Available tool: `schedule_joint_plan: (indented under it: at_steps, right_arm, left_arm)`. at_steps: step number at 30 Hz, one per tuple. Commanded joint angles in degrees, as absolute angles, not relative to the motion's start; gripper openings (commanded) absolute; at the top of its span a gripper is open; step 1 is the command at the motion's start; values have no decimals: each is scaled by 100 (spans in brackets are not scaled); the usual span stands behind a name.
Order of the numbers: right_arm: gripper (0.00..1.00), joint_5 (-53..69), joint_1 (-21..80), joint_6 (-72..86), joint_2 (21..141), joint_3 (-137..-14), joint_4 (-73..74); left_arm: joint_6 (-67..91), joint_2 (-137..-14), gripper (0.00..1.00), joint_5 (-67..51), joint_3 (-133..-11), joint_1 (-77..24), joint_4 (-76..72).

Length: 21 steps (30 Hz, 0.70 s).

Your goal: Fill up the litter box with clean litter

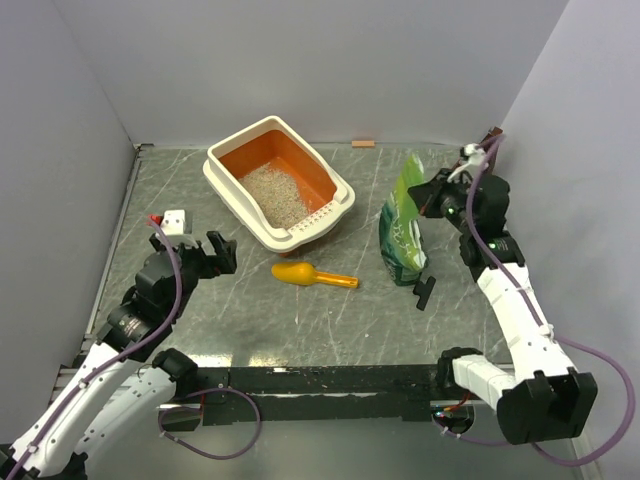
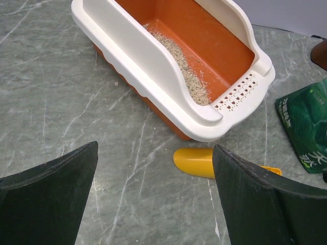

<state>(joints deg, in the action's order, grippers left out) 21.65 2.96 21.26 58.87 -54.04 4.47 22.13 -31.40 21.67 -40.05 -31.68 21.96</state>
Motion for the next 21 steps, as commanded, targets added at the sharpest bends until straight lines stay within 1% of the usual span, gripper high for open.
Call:
schedule_joint_plan:
  at_steps: [1,6,8,12,17,21]
  right_arm:
    - [0,1617,1027,1135,5458,-6485,342]
    - [0,1731,1528,608,5441,-7249,816]
    - [0,1994,1713,423,5432,-7601,1071]
    - [0,2188,2240,89,5545,-8558,1607]
    - [0,2206,2934,-184,5888,-9429,1951]
    - [0,2548,3295,-132,6345,-9896,2083]
  left_arm:
    - [2162,-3059,97,2153,-4061,-3129,2101]
    - [2162,-3006,97,2197,-4069,-3129,2118]
    - [2145,-2962,97,2206,-4069,-3129,2109]
    - [2118,-2778,97,2145,-4061,-3120,2092]
    - [2109,-2549,97,2180,-4061,-3103,2066]
    - [2031,-2347,97,2346,-4078,-3085,2004]
